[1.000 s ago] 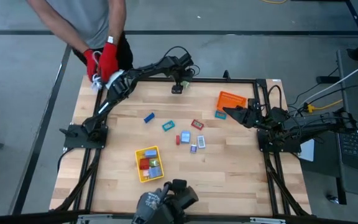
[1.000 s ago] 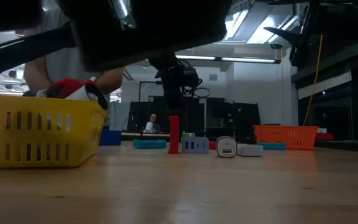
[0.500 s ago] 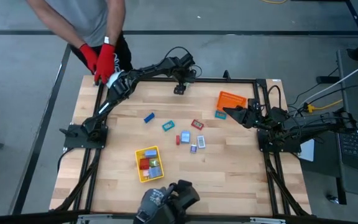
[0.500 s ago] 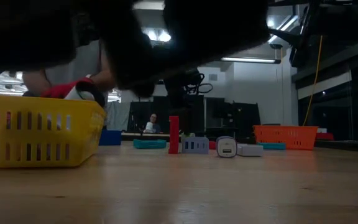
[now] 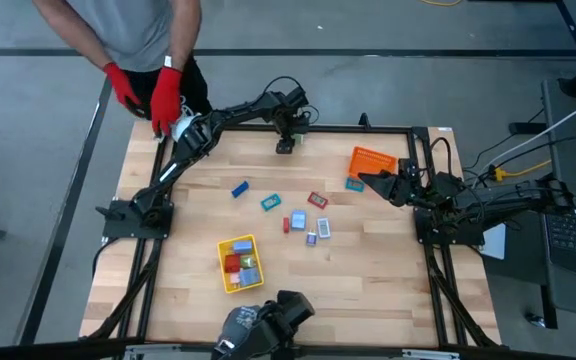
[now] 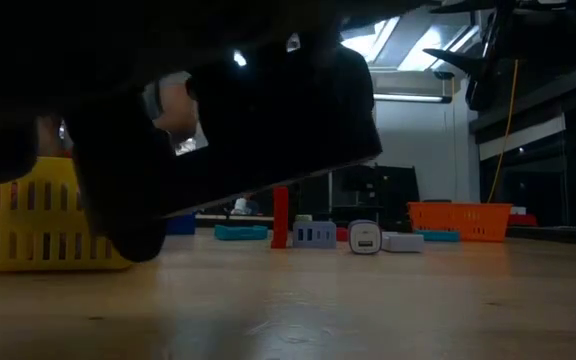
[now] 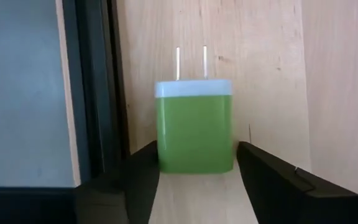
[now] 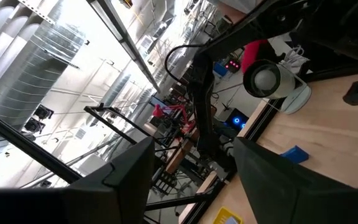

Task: Pick & Place Office items
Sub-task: Put the green charger adapter into the yellow bin

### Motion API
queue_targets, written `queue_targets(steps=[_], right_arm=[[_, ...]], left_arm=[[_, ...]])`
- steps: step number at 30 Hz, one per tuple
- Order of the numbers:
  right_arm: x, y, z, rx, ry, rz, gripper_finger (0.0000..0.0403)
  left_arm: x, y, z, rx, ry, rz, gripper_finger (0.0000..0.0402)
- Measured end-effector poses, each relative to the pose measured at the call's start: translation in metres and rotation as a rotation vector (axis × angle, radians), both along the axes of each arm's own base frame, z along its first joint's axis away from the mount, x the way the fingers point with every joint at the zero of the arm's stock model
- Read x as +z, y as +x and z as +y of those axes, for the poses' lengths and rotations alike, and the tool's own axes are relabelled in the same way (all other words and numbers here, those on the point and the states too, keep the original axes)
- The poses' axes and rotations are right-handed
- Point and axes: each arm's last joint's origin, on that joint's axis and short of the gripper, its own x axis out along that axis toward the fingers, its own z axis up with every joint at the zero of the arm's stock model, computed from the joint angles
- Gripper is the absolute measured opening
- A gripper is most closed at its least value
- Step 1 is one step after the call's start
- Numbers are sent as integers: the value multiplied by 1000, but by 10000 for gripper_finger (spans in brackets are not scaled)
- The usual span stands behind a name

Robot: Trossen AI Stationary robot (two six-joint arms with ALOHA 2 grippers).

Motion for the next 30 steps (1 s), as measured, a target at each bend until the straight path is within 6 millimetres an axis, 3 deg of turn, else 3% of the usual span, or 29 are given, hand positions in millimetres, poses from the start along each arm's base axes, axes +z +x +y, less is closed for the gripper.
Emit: queue_targets(steps=[8,20,30], right_arm=[[0,0,0,0,0,1,226],[0,0,0,14,-3,2,226],[-1,0,1,23,-4,5,227]], left_arm=[[4,4,-5,33,-18,-20,193],[18,10,-9,24,-36,-79,250],[17,6,-4,69,-85,-93,229]])
